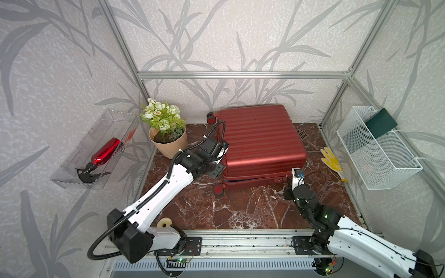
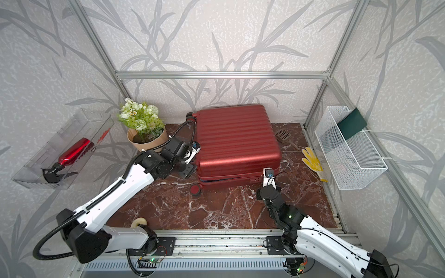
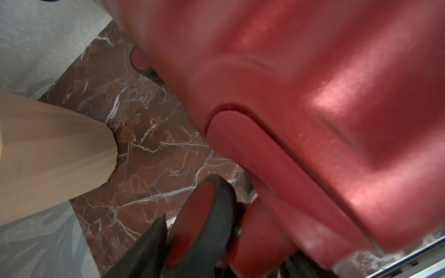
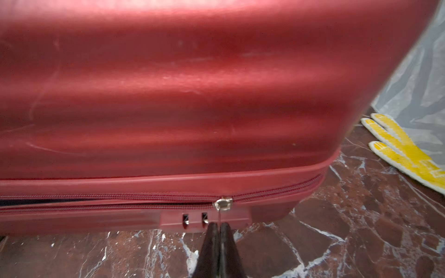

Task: Open the suitcase zippers
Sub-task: Adjust the suitcase at the center of the board, then unzip the zipper on the suitcase.

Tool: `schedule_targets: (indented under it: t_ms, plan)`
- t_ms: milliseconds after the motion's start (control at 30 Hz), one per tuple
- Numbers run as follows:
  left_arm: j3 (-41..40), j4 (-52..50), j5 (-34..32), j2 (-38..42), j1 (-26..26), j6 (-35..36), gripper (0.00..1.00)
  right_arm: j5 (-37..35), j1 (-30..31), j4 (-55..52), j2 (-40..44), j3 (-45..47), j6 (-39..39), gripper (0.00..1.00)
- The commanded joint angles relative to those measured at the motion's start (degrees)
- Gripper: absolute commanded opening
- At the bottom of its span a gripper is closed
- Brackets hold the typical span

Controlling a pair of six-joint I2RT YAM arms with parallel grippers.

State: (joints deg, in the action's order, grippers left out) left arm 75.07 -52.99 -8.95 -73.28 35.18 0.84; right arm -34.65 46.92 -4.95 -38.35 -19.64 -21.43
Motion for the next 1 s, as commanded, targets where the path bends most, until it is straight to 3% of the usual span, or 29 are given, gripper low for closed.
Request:
schedule_targets:
  t_ms: [0, 167, 267, 367, 433, 667, 733, 833, 967]
  plan:
    - [1.3, 7.7, -9.7, 5.3, 4.7, -22.4, 0.74, 6.6, 2.4, 3.9, -0.9, -1.7, -1.1, 0.00]
    - [-2.2, 8.0, -11.5, 5.7, 10.7, -32.0, 0.76, 5.7, 4.9, 3.8, -2.6, -3.6, -0.9, 0.00]
    - [-0.1, 0.5, -20.7, 4.4, 10.7, -36.9, 0.78, 5.2, 5.0, 2.7, -2.1, -3.6, -0.6, 0.00]
    - [-0.3, -0.4, -14.4, 5.1, 11.8, -44.2, 0.82, 5.6, 5.0, 1.7, -1.0, -3.4, -2.2, 0.00]
    - [-3.9, 3.4, -10.8, 6.4, 14.7, -50.9, 0.99, 6.4, 5.4, 1.7, -1.7, -3.6, -3.6, 0.00]
    - [-11.6, 13.1, -9.6, 5.2, 22.4, -67.1, 0.99, 1.0, 15.9, 4.1, -8.0, -7.1, -5.2, 0.00]
    - [-9.9, 13.1, -11.1, 3.7, 23.5, -68.4, 0.99, -0.4, 18.5, 4.9, -10.0, -8.4, -5.5, 0.00]
    - [-4.8, 4.3, -18.9, 2.0, 23.6, -69.7, 0.99, -2.6, 21.3, 5.1, -11.4, -9.9, -5.6, 0.00]
    - [-4.3, -2.1, -26.1, 3.5, 19.1, -65.3, 0.99, -2.5, 22.1, 3.3, -9.0, -9.8, -6.1, 0.00]
